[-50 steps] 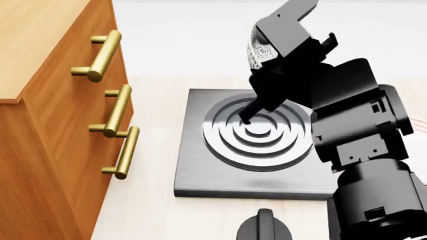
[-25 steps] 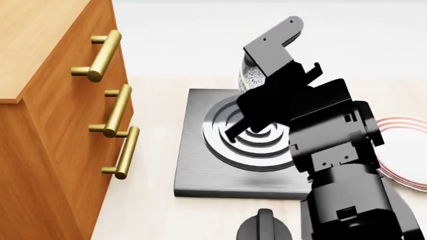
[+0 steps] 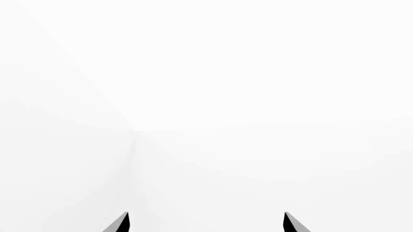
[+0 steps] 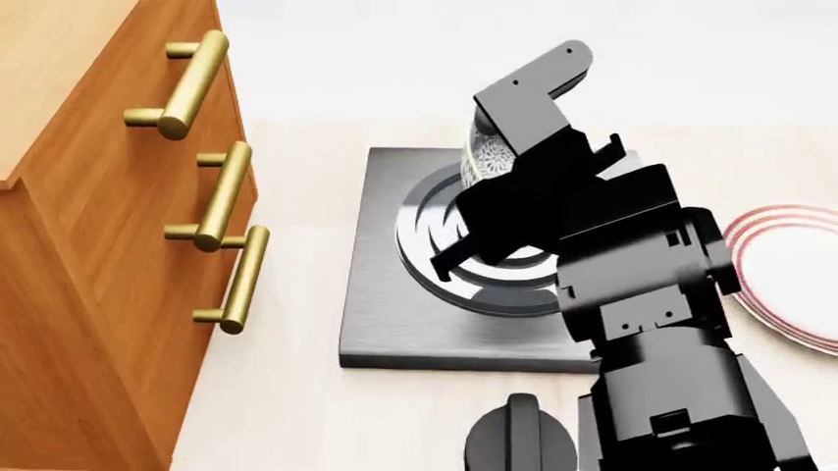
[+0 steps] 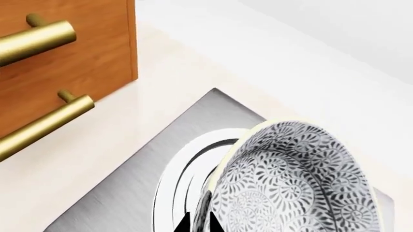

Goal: Put the bowl on the stove.

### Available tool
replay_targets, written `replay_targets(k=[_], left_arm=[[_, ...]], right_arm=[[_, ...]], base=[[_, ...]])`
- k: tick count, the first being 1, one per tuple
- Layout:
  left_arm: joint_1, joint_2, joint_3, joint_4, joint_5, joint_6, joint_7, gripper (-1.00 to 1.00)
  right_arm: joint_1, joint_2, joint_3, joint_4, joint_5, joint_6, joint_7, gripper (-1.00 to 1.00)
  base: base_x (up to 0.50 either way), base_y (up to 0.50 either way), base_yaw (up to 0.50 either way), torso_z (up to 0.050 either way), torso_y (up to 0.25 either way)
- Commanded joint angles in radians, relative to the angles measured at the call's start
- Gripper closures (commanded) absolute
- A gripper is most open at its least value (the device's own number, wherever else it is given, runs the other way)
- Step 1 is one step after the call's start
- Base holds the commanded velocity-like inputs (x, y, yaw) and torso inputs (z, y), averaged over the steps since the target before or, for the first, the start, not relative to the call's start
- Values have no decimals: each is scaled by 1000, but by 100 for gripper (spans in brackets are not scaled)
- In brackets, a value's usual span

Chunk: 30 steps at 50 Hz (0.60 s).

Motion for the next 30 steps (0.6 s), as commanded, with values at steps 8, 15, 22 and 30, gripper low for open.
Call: replay_targets(k=[8, 15, 22, 30], left_arm=[[12, 9, 1, 4, 79, 5, 42, -100], [7, 17, -14, -3, 35, 9, 21, -100], [9, 18, -13, -3, 40, 13, 22, -100], [20, 5, -4, 4, 77, 12, 36, -100]], right_arm=[[1, -23, 43, 0, -23, -7, 4, 100], [-2, -24, 43, 0, -23, -4, 6, 100], [-5, -26, 48, 0, -22, 1, 10, 100], [-11, -28, 56, 0, -22, 3, 11, 100]], base=[[0, 0, 0, 5, -57], [0, 0, 0, 14, -155], [0, 0, 0, 0, 0], [0, 0, 0, 5, -50]])
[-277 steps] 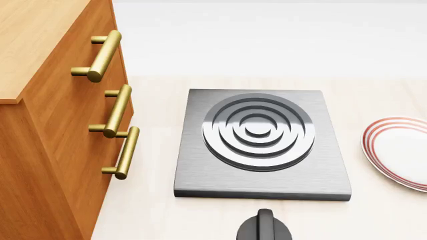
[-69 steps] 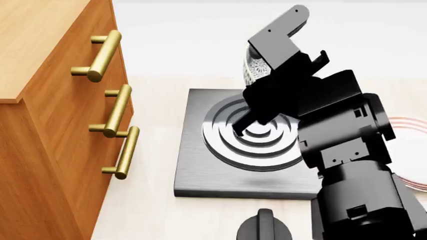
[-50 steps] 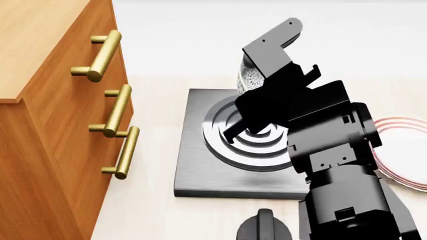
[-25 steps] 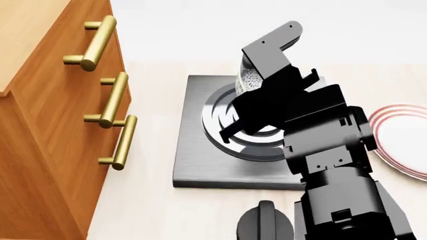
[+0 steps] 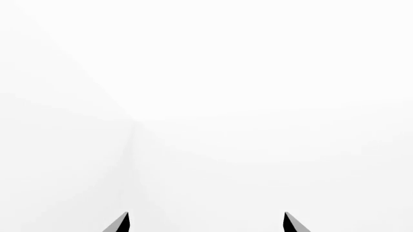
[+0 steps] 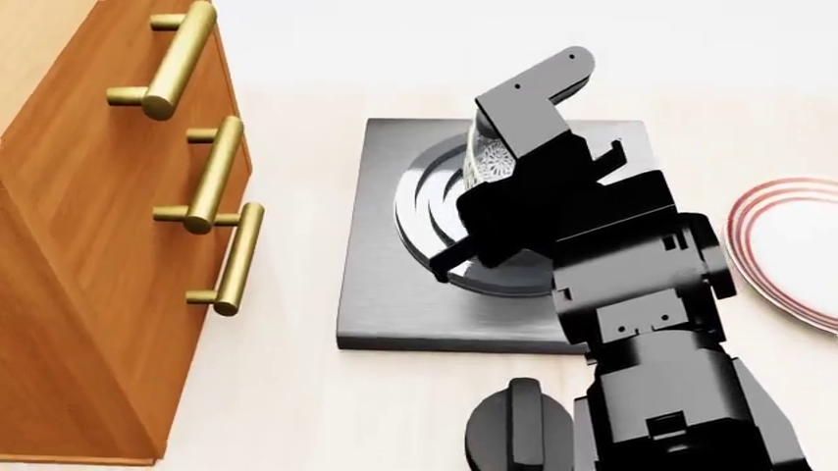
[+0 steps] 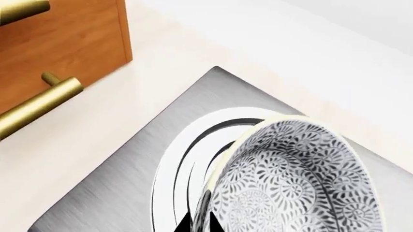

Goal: Put the bowl on the stove.

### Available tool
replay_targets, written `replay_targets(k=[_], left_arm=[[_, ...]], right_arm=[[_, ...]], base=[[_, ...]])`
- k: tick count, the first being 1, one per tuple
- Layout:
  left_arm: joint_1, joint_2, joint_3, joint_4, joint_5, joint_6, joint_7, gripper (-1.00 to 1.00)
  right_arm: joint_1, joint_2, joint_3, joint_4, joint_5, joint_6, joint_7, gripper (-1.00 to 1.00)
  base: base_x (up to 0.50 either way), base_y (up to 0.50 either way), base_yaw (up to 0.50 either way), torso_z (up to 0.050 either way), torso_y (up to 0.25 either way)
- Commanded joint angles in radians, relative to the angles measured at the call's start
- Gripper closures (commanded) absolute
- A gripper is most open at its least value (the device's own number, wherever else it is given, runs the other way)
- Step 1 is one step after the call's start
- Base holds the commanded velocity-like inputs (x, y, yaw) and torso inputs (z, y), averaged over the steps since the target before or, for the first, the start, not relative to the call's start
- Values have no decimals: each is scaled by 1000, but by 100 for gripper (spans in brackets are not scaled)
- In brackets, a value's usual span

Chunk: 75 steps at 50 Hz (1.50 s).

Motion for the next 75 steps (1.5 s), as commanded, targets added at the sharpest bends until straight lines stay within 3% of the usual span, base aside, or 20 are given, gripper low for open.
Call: replay_targets(k=[1, 4, 23, 24, 44, 58, 66, 75], left_arm=[[11, 11, -6, 7, 73, 4, 40, -100], [-4, 25, -23, -8, -4, 7, 6, -100], [2, 22, -20, -6, 22, 17, 12, -100], [2, 22, -20, -6, 20, 18, 11, -100], [6, 18, -23, -8, 16, 24, 8, -100], [5, 17, -24, -10, 8, 23, -5, -100], [5, 17, -17, -7, 31, 22, -11, -100], [0, 16, 6, -10, 46, 23, -11, -100]], right_arm=[[-5, -22, 35, 0, -21, -12, -16, 100], [-5, -22, 36, 0, -22, -12, -16, 100], [-10, -25, 51, 0, -19, -3, 2, 100], [-9, -25, 53, 0, -19, -2, -2, -100], [15, -19, 112, 0, -13, -56, -53, -100], [51, -14, 253, 0, 3, -168, -102, -100], [70, -2, 409, 0, 48, -274, -125, -100], [62, 2, 716, 0, 183, -356, -233, -100]], base=[[0, 0, 0, 24, -221], [0, 0, 0, 8, -74], [0, 0, 0, 0, 0], [0, 0, 0, 0, 0], [0, 0, 0, 0, 0], [0, 0, 0, 0, 0], [0, 0, 0, 0, 0], [0, 0, 0, 0, 0]])
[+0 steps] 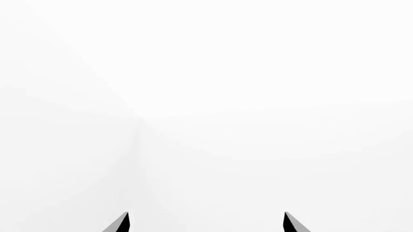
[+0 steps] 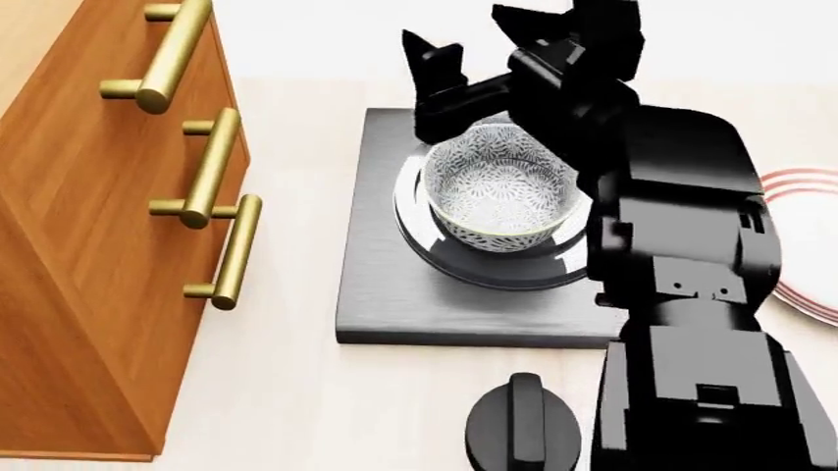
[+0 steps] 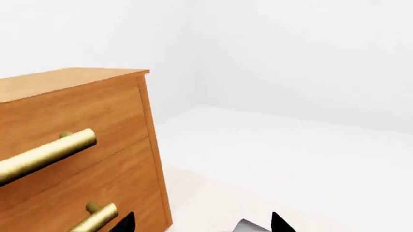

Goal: Put the bowl on the stove.

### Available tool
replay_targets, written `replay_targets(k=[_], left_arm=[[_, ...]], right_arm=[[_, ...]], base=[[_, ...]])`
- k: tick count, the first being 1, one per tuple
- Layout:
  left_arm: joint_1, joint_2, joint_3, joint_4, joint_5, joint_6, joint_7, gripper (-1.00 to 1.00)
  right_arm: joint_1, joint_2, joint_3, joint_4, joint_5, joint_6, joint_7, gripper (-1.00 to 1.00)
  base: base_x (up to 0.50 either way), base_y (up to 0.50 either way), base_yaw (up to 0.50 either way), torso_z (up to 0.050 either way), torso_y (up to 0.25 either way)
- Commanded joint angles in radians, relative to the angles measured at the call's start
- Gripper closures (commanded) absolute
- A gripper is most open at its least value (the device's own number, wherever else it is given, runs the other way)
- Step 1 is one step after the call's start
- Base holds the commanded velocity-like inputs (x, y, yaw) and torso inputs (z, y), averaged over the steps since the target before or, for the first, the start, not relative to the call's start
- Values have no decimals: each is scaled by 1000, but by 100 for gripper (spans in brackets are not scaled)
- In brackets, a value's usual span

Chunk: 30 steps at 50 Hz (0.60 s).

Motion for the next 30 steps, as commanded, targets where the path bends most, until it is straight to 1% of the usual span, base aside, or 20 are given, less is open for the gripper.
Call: replay_targets(k=[1, 2, 5, 10, 17, 22, 25, 26, 30], left_arm=[[-4, 19, -3, -2, 36, 0, 19, -100], [-5, 19, -1, -2, 36, 0, 19, -100], [-4, 20, 0, -3, 36, 2, 20, -100], [-3, 19, 1, -4, 36, 2, 18, -100], [1, 19, -11, -5, 27, 5, 16, -100], [3, 19, -12, -6, 25, 7, 15, -100], [3, 18, -15, -6, 23, 8, 15, -100], [5, 19, -16, -6, 23, 9, 15, -100], [5, 19, -15, -7, 22, 10, 15, -100]], right_arm=[[-2, -12, 327, 0, 103, -104, -132, -100], [-11, -12, 380, -1, 145, -108, -163, -100], [-23, -10, 459, -1, 194, -100, -205, -100], [-51, -8, 557, -1, 241, -103, -225, -100], [-65, -3, 640, -28, 293, -68, -259, -100], [-173, -51, 690, -332, 392, 122, -227, -100], [-203, -63, 715, -422, 441, 179, -213, -100], [-224, -69, 743, -488, 492, 230, -208, -100], [-261, -80, 760, -581, 548, 273, -189, -100]], base=[[0, 0, 0, 0, 0], [0, 0, 0, 0, 0], [0, 0, 0, 0, 0], [0, 0, 0, 0, 0], [0, 0, 0, 0, 0], [0, 0, 0, 0, 0], [0, 0, 0, 0, 0], [0, 0, 0, 0, 0], [0, 0, 0, 0, 0]])
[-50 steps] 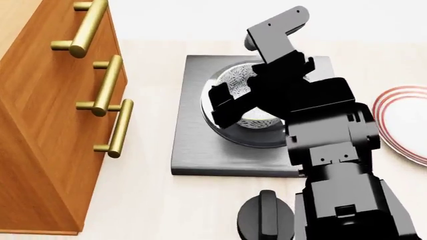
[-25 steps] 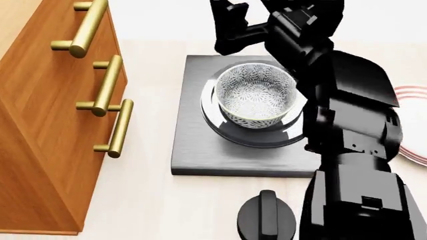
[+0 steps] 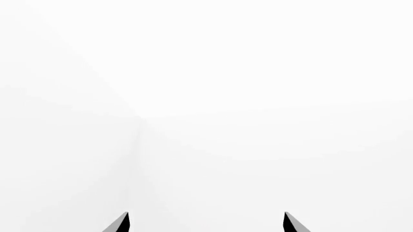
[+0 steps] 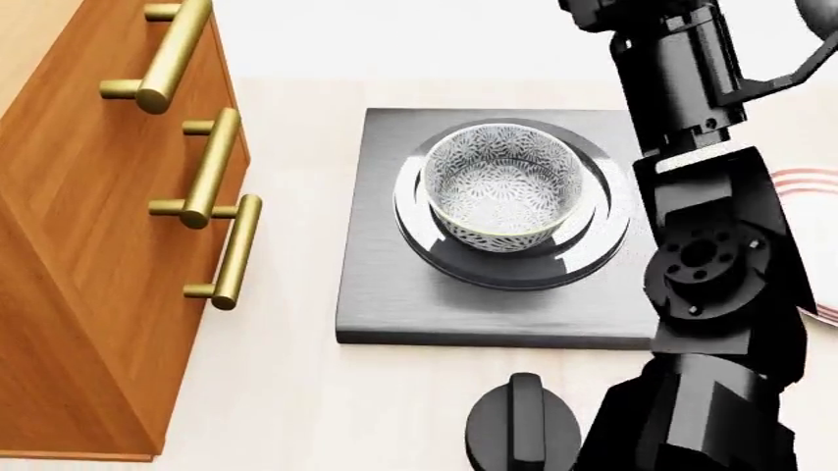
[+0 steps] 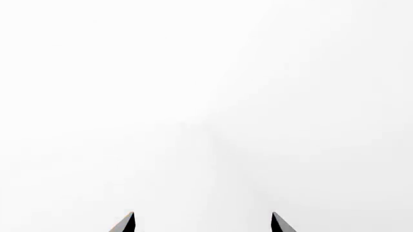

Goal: Put the bowl on the stove.

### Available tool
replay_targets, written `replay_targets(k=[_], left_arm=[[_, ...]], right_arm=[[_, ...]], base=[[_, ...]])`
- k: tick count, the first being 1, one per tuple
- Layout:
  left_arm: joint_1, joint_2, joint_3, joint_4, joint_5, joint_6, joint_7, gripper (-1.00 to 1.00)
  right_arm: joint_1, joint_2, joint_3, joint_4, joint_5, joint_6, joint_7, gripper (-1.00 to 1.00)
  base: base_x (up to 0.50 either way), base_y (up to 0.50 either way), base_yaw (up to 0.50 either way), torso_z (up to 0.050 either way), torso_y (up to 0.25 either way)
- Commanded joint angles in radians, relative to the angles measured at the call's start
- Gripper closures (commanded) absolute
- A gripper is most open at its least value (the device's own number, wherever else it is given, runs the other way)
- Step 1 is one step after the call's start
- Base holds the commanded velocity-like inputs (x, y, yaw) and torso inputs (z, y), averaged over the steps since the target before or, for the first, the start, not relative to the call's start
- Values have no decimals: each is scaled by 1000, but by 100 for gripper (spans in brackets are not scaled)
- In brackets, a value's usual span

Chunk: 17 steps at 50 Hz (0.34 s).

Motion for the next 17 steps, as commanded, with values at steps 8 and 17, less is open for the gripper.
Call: replay_targets(k=[8, 17], left_arm=[[5, 19, -24, -2, 15, 4, 21, -100], [7, 18, -24, -2, 14, 7, 19, -100]], right_arm=[[-181, -66, 130, -449, 285, 193, 65, -100], [-320, -64, 60, -729, 501, 123, 208, -100]], base=[[0, 0, 0, 0, 0], [0, 0, 0, 0, 0]])
